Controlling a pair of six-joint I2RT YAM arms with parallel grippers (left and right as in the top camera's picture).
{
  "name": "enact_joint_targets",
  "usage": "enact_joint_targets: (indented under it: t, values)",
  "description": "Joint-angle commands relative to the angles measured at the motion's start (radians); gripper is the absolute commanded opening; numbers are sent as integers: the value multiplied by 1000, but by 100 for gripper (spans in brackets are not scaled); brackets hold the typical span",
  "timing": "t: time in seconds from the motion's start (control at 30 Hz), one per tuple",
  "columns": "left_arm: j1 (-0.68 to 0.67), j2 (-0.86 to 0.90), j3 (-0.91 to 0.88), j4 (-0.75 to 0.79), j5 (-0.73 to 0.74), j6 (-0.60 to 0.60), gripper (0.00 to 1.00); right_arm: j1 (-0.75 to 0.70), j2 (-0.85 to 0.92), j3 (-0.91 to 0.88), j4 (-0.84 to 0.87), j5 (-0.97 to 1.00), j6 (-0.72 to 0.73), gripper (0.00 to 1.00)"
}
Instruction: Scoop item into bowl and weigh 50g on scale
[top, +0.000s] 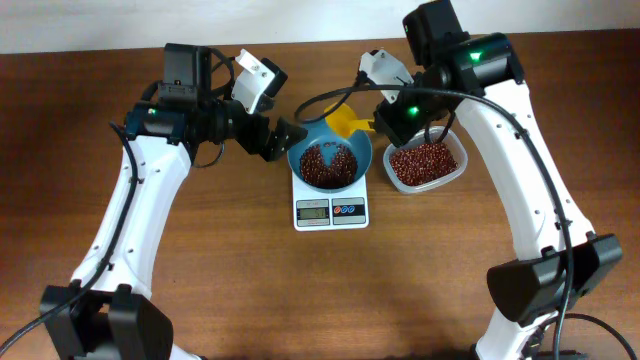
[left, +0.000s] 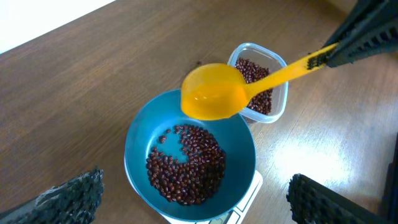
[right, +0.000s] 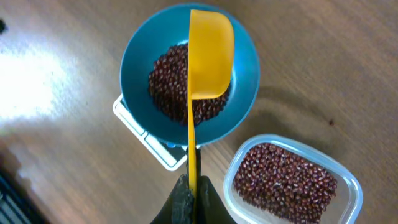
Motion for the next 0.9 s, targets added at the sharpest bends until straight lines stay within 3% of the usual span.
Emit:
enact_joint_targets:
  t: [0.0,0.87]
  values:
    - [-5,-19,19,-2,26,6,99,2,-8,19,-19,5,-40,4]
    - [-5,-19,19,-2,26,6,99,13,-2,8,-42,-3,-20,4]
